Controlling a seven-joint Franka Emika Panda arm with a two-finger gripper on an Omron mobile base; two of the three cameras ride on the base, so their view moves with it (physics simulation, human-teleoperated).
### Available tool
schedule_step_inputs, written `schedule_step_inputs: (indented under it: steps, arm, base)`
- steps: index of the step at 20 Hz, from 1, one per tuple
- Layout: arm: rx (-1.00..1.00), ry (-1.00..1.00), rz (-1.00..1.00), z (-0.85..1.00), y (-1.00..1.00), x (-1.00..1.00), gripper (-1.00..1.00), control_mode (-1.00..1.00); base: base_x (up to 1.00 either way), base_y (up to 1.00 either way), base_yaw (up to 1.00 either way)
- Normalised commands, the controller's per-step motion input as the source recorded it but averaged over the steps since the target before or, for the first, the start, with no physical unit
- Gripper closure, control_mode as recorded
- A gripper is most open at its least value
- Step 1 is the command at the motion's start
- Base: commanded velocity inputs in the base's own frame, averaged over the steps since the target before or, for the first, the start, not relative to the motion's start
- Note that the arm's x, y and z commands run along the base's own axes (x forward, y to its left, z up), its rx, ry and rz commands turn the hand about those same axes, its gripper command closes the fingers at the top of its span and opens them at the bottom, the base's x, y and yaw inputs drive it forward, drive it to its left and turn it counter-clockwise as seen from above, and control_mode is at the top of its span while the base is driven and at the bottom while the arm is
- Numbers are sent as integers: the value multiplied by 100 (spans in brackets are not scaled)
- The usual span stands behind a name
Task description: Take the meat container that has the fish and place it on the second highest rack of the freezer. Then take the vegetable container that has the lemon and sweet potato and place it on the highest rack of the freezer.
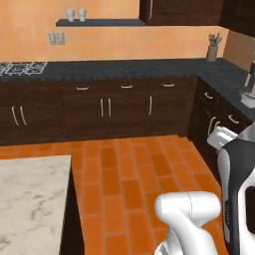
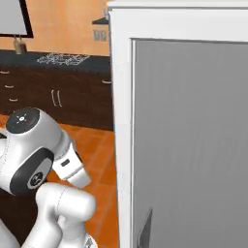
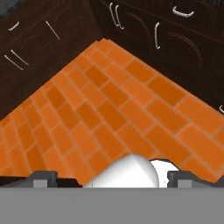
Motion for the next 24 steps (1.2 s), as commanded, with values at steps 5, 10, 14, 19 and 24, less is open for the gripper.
schedule_step_inputs:
  steps: [5,10,14,19,24]
  arm:
    - [0,0,0,0,0,0,-100,100]
    - [0,0,0,0,0,0,-100,100]
    - [0,0,0,0,0,0,-100,100]
    - [0,0,0,0,0,0,-100,100]
    - [0,0,0,0,0,0,-100,100]
  base:
    - [100,-58,-14]
    - [100,-40,-49]
    - [84,-2,-68]
    - [38,19,-86]
    - [27,32,-91]
